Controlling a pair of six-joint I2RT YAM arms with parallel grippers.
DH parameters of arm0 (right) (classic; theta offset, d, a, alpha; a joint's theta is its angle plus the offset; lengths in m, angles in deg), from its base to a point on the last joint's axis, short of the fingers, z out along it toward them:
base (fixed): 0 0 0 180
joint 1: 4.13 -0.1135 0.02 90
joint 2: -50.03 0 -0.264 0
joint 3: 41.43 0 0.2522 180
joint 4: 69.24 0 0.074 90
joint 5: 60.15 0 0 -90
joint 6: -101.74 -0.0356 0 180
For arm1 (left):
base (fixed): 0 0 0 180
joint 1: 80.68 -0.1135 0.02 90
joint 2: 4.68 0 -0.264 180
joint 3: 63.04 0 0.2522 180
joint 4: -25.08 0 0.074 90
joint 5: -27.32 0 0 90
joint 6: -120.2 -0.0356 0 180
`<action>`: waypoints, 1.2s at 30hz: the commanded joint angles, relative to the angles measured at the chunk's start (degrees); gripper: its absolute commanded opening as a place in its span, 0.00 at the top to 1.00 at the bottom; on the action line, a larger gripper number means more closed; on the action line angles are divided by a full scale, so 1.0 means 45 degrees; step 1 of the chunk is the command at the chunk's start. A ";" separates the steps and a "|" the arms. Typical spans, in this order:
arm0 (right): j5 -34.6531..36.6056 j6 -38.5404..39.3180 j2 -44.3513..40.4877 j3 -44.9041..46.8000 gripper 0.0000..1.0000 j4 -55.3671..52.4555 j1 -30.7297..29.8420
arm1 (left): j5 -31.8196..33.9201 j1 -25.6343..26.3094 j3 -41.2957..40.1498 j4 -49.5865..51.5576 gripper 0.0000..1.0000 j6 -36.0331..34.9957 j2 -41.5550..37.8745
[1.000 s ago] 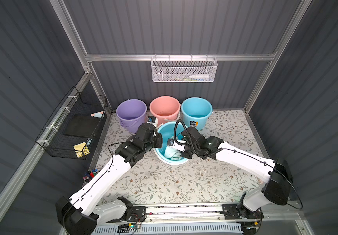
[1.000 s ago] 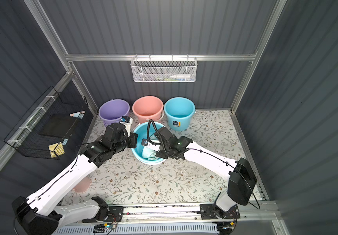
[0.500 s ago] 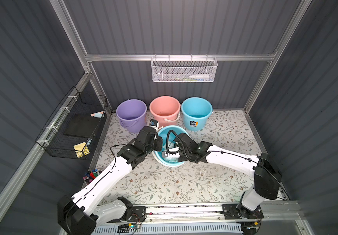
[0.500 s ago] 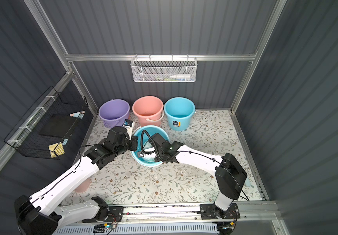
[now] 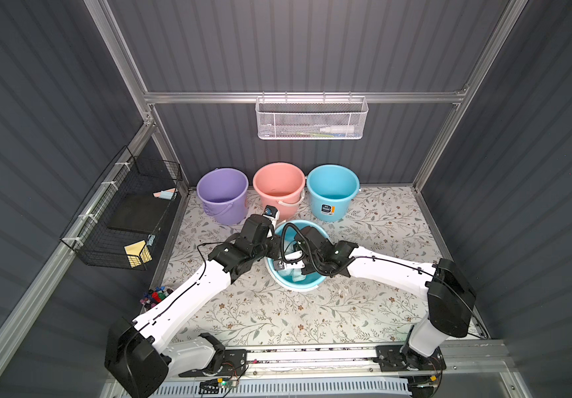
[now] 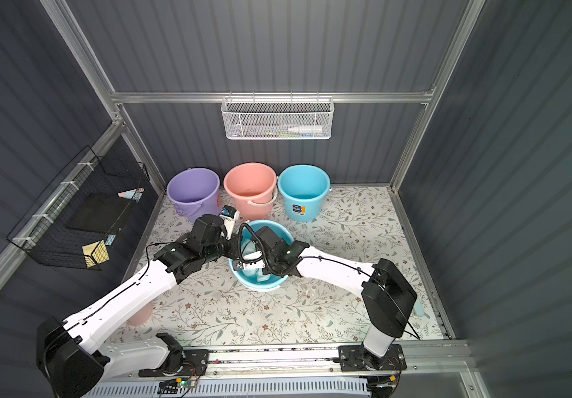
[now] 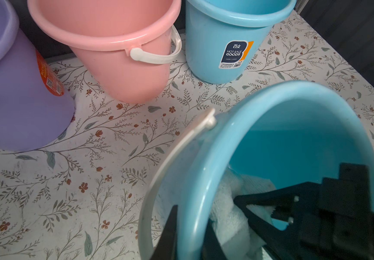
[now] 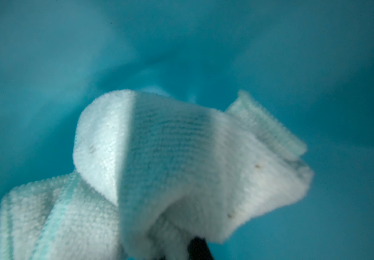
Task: Wipe the inside of the bucket with a cloth
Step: Wipe the dirt from the inside of the bucket.
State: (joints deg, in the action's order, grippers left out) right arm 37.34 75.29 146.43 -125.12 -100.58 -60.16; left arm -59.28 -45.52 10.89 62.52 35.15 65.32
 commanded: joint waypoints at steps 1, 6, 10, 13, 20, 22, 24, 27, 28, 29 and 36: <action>-0.0550 0.0340 0.0428 0.0619 1.00 -0.0052 -0.0044 | -0.0249 0.0039 -0.0063 -0.1295 1.00 -0.0208 -0.0232; -0.0169 0.0462 0.0749 0.0827 1.00 0.0028 0.0161 | -0.0526 0.0039 0.0014 -0.1462 1.00 -0.0502 -0.0330; -0.0225 0.0633 0.1349 0.0340 1.00 0.0812 0.0195 | -0.1383 0.0039 0.0133 -0.1581 1.00 -0.0774 -0.0126; 0.0030 0.0798 0.2049 -0.0134 1.00 0.1669 0.0278 | -0.1868 0.0039 0.0096 -0.1650 1.00 -0.0998 -0.0018; 0.0670 0.1431 0.2874 -0.0101 1.00 0.5206 0.0605 | -0.3136 0.0039 -0.0050 -0.1730 1.00 -0.1257 0.0056; 0.1356 0.1842 0.3179 0.0060 1.00 0.6608 0.0586 | -0.3191 0.0039 -0.0097 -0.1691 1.00 -0.1242 0.0059; 0.1374 0.2064 0.3314 0.0472 1.00 0.8088 0.0625 | -0.3106 0.0039 -0.0144 -0.1724 1.00 -0.1241 0.0014; -0.0130 0.1463 0.2764 0.0806 1.00 0.7973 0.0616 | -0.2878 0.0039 -0.0168 -0.1728 1.00 -0.1237 -0.0046; -0.0718 0.1069 0.2553 0.0862 1.00 0.7751 0.0614 | -0.2812 0.0039 -0.0170 -0.1764 1.00 -0.1270 -0.0047; -0.1164 0.0928 0.2422 0.0853 1.00 0.7453 0.0615 | -0.2746 0.0039 -0.0198 -0.1803 1.00 -0.1283 -0.0013; 0.0022 0.2302 0.2574 0.1638 1.00 0.9953 0.0485 | -0.2536 0.0039 -0.0322 -0.1905 1.00 -0.1101 0.0421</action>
State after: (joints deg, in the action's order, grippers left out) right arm 36.36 81.93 157.27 -117.71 -66.79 -56.56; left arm -65.58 -46.81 9.77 59.46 27.76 65.71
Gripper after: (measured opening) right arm 0.081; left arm 0.155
